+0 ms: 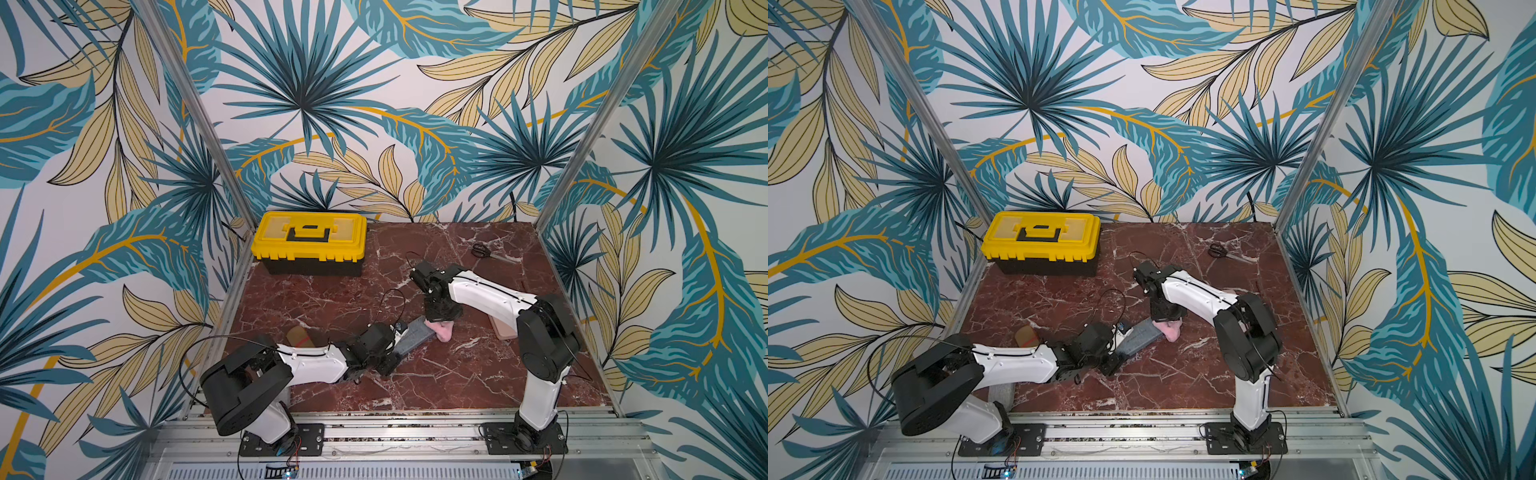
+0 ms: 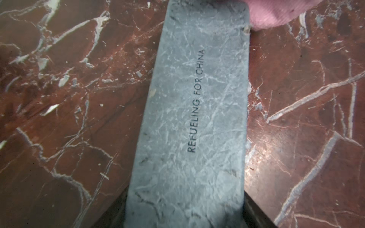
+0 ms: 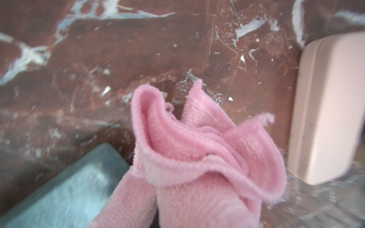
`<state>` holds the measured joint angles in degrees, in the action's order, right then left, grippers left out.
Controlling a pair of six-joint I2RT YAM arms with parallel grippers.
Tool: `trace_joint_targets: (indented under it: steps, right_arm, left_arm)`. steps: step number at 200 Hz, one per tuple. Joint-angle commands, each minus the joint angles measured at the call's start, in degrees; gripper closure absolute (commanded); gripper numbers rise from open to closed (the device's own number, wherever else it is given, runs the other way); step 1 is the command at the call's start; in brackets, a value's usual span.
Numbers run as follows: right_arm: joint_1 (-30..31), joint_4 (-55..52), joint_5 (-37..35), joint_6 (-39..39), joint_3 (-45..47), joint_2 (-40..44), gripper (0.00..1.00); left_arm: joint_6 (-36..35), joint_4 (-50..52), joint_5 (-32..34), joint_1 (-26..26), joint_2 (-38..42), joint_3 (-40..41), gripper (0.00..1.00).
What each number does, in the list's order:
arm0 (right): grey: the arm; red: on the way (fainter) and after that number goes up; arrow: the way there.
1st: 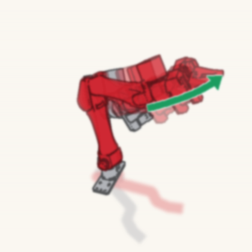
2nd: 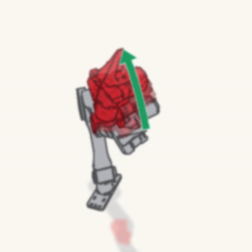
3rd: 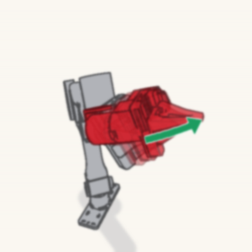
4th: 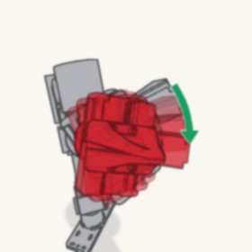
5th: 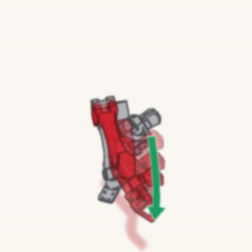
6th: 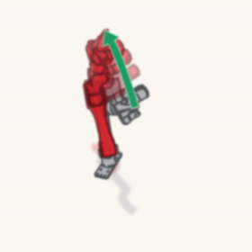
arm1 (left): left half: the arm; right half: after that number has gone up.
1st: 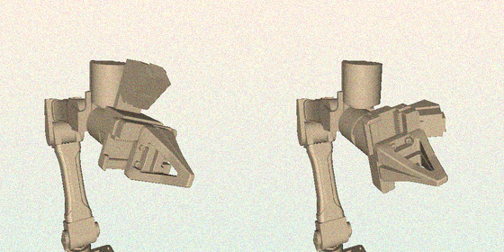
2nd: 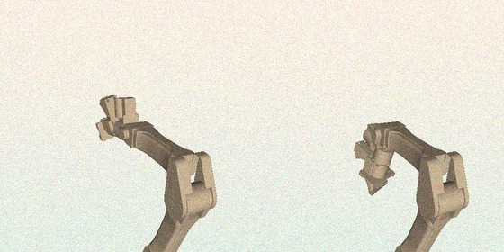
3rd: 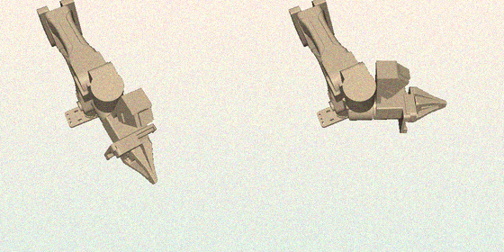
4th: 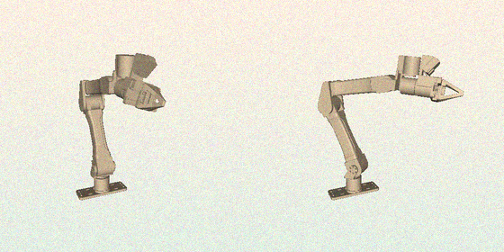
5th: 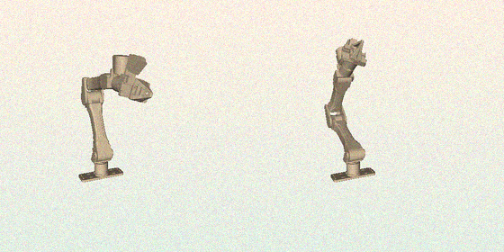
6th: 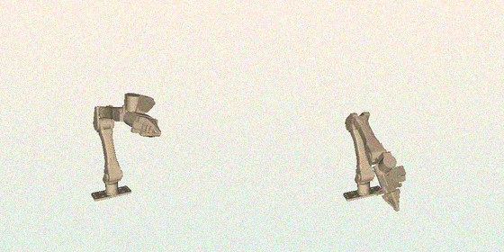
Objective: Wipe the eyeglass case
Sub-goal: Wipe the dirt from the eyeglass case.
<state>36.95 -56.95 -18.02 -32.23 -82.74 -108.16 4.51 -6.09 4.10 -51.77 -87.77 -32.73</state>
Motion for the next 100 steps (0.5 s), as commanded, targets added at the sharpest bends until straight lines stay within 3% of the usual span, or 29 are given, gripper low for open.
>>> trace_joint_targets:
  steps: [1, 21, 37, 64, 79, 100]
  right_arm:
    - [4.10, -4.19, 5.25, -0.10, -2.37, 1.82, 1.00]
    - [4.33, 6.06, 20.82, -7.87, 2.51, 2.72, 1.00]
    - [3.87, 10.41, 24.82, -9.91, 4.34, 1.49, 1.00]
    - [-3.72, 7.11, 16.59, -4.28, 5.40, -1.14, 1.00]
    - [-5.22, 0.89, 4.26, 2.36, -1.50, -3.91, 1.00]
    - [-4.28, -3.45, 0.80, 8.03, -12.56, -8.80, 1.00]
  left_arm:
    - [1.17, -4.11, 0.90, 0.11, 0.42, 1.48, 0.53]
    - [2.26, -5.76, 0.59, 0.15, 0.87, 1.97, 0.56]
    - [2.78, -6.53, -0.26, 0.09, 0.69, 2.05, 0.59]
    - [2.87, -7.46, -0.41, 0.09, 0.89, 2.65, 0.65]
    - [2.59, -8.13, -0.41, 0.06, 0.55, 3.02, 0.71]
    - [1.83, -7.10, 0.52, -0.21, -0.59, 2.12, 0.76]
